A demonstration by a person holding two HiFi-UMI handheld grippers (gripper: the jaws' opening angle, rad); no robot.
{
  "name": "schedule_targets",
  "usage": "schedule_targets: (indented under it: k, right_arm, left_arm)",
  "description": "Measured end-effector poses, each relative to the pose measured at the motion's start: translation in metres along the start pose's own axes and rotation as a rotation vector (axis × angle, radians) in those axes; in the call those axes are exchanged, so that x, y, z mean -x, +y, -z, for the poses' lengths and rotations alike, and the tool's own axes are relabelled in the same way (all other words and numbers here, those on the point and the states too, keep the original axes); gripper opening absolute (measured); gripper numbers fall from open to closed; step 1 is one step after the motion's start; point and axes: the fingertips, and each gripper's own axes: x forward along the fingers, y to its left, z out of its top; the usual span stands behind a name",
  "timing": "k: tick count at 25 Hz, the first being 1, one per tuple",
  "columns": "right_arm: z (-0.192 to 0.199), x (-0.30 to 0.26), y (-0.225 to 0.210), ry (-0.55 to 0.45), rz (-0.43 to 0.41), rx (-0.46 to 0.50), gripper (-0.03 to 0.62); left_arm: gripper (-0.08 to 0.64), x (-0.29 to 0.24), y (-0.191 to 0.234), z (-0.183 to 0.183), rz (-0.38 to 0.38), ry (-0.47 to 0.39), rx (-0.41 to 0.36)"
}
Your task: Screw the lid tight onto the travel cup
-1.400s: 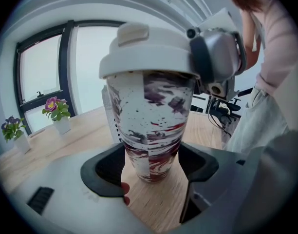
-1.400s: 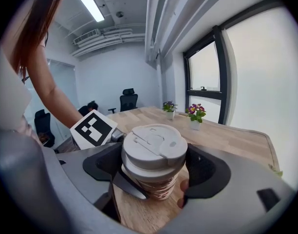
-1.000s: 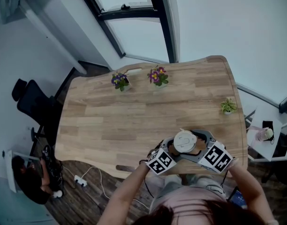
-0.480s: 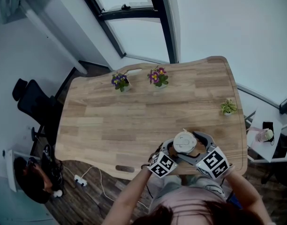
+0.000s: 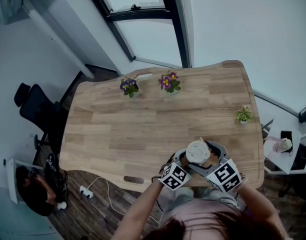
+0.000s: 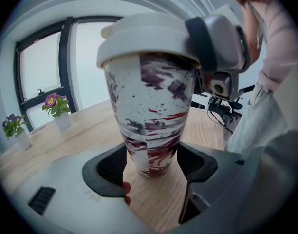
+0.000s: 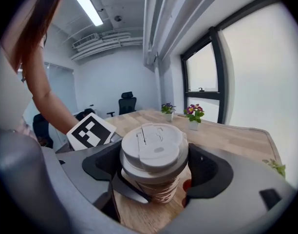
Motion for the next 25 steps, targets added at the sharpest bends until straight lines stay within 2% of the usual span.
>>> schedule_targets:
  k: [2, 5, 11, 14, 17, 23, 25]
  right_arm:
    - [0.002, 0.000, -0.001, -0.015, 0.026, -0.028, 0.391]
    - [0.004, 0.001, 0.001, 0.004, -0.015, -0.044, 0.391]
    - [0.010, 0.008, 0.002, 0.095, -0.105, 0.006, 0.415]
    - [0.012, 0.008, 0.003, 0.122, -0.129, 0.085, 0.414]
    - [0.014, 0.007, 0.004, 0.127, -0.097, 0.151, 0.413]
    - [0.014, 0.009, 0.003, 0.089, 0.066, 0.044, 0.411]
    - [0.014, 0.008, 0.004, 0.083, 0.075, 0.015, 0.413]
  left_arm:
    - [0.324, 0.001, -0.001, 0.001, -0.002, 0.006, 0.013]
    - [0.323, 0.002, -0.003, 0.002, 0.023, 0.012, -0.012]
    - [0.322, 0.002, -0.005, 0.003, 0.066, 0.028, -0.053]
    - [0.323, 0.001, -0.005, 0.004, 0.078, 0.033, -0.067]
    - [0.322, 0.001, -0.006, 0.004, 0.066, 0.033, -0.062]
    - [0.322, 0.001, -0.006, 0.003, 0.014, 0.031, -0.035]
    - [0.322, 0.001, -0.006, 0.004, 0.013, 0.034, -0.034]
